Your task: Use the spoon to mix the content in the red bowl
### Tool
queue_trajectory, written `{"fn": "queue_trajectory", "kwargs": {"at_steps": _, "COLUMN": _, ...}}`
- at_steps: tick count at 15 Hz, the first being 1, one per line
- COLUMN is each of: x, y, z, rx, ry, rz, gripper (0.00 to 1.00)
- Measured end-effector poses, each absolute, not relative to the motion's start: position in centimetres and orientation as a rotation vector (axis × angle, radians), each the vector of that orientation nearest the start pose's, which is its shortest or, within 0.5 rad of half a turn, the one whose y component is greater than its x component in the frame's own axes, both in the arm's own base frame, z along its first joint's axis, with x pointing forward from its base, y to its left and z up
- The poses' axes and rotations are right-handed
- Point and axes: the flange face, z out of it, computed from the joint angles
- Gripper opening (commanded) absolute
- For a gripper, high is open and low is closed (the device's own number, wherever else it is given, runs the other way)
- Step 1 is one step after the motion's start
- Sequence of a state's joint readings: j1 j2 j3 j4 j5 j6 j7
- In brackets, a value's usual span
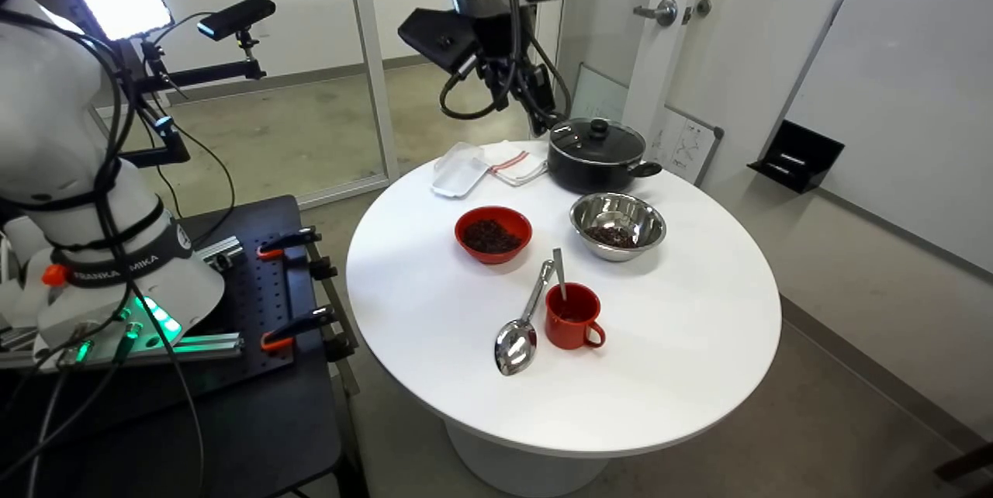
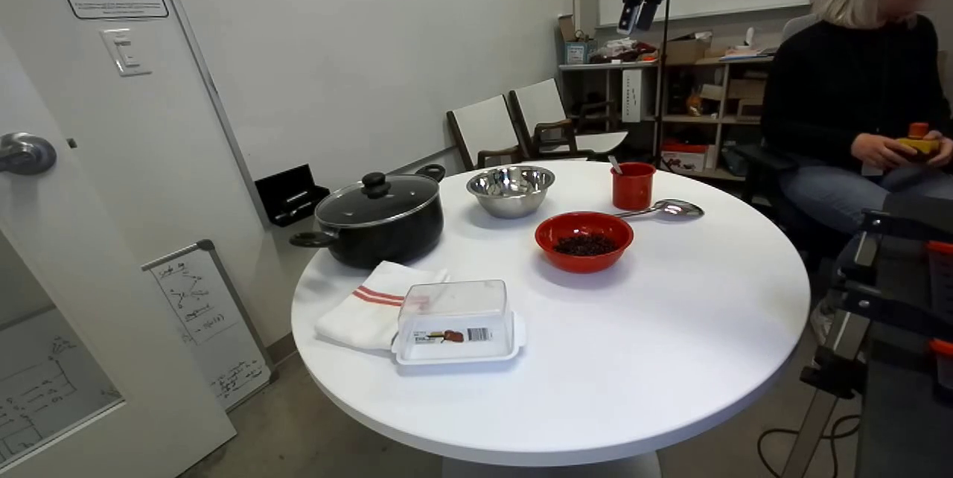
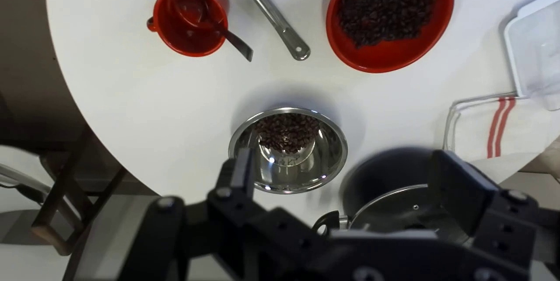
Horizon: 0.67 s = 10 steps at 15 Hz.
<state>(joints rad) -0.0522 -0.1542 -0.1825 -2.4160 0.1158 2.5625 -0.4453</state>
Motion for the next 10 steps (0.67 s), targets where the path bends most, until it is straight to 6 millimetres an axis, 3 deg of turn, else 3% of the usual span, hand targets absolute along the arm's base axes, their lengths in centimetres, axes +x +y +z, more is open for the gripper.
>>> {"fn": "queue_trajectory", "kwargs": {"at_steps": 6, "x": 50.1, "y": -11.7, "z": 35.3, "rx": -3.202, "ry": -0.381, "rz": -0.659, "gripper": 1.0}}
{"fn": "queue_trajectory", "kwargs": {"at_steps": 10, "x": 50.3, "y": -11.1, "z": 32.2, "rx": -3.27, "ry": -0.552, "rz": -0.663, "gripper": 1.0}}
